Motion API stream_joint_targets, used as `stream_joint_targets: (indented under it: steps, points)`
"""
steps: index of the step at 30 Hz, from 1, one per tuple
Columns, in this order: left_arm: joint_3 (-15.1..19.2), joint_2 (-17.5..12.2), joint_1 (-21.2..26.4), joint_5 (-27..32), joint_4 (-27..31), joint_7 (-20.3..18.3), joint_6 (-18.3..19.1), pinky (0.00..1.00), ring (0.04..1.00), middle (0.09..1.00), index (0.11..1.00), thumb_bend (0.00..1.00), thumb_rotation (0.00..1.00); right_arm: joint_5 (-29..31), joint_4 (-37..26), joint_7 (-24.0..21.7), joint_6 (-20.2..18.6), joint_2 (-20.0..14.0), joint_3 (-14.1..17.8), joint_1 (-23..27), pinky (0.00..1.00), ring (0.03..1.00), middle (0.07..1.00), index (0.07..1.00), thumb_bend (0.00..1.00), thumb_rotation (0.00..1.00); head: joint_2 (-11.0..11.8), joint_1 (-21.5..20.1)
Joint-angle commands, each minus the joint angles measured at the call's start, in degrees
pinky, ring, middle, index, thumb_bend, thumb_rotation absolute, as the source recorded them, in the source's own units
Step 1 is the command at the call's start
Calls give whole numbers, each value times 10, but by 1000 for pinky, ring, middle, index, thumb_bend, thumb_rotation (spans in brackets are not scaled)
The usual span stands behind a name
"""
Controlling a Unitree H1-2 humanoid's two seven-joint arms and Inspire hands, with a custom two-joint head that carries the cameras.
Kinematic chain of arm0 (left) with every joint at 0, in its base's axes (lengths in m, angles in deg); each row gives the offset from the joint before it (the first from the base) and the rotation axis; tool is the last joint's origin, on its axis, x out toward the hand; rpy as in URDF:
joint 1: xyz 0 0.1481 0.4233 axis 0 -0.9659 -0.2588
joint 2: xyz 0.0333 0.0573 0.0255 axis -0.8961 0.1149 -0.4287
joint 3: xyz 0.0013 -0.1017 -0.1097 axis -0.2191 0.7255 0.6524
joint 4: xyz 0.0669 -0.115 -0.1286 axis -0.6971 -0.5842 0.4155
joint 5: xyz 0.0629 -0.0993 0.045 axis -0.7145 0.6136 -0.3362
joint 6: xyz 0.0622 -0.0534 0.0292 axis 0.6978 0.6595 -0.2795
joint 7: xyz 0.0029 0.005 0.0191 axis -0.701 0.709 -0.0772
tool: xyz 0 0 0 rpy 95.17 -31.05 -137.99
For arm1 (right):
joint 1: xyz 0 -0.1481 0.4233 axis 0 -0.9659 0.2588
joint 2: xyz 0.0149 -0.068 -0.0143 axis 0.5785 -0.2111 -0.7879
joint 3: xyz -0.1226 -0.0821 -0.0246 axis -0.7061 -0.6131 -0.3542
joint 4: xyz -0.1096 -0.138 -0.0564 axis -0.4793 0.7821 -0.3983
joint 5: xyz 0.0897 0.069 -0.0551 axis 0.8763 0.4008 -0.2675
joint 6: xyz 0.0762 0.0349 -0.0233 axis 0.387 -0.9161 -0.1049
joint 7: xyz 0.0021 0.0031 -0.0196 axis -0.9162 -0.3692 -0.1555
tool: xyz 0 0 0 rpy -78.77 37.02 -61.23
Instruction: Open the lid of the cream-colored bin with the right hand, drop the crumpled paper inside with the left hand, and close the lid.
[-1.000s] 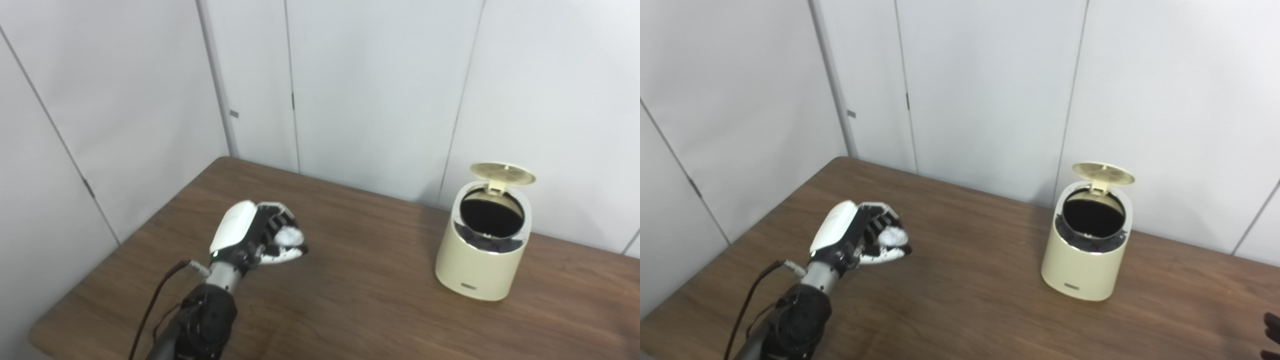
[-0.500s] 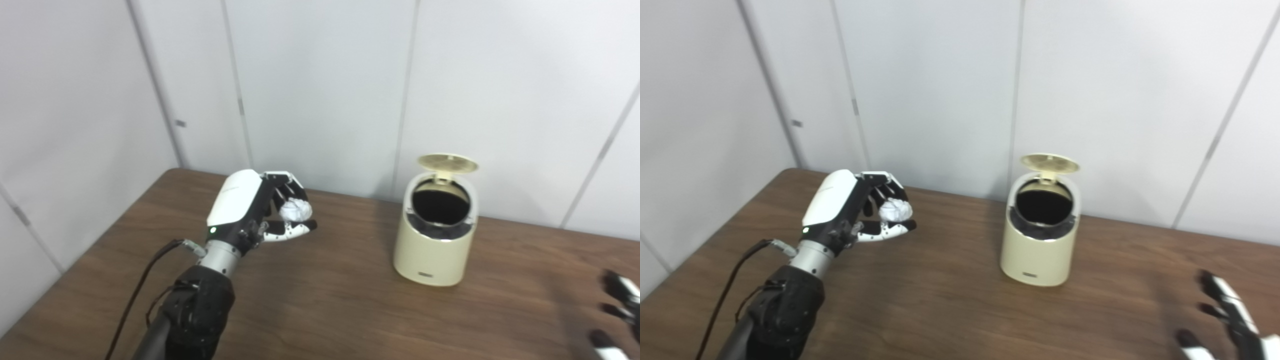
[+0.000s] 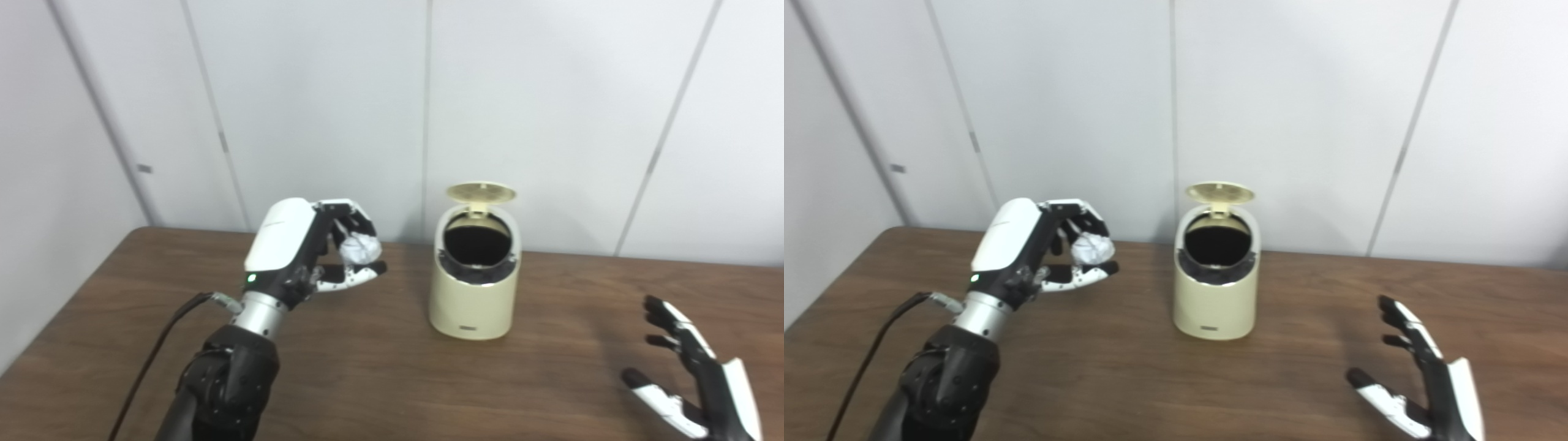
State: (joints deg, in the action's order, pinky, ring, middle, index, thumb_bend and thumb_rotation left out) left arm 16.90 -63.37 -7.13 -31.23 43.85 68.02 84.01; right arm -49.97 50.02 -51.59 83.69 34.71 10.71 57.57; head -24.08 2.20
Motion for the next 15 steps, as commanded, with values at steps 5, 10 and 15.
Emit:
stream_joint_targets:
  steps: [5, 10, 15]
  points:
    - [-10, 11, 37, -15, -26, 31, -45, 332, 429, 495, 514, 475, 0, -9, 3, 18, 7, 33, -17, -2, 761, 847, 866, 854, 740, 726, 5, -20]
    - [-27, 20, 52, -33, -56, 51, -81, 327, 425, 490, 518, 474, 0, -25, 5, 23, 5, 37, -21, -3, 779, 857, 875, 861, 736, 734, 9, -34]
    - [-43, 40, 65, -43, -80, 61, -94, 325, 423, 490, 519, 473, 0, -32, 8, 28, 3, 40, -26, -4, 779, 857, 878, 861, 749, 749, 13, -43]
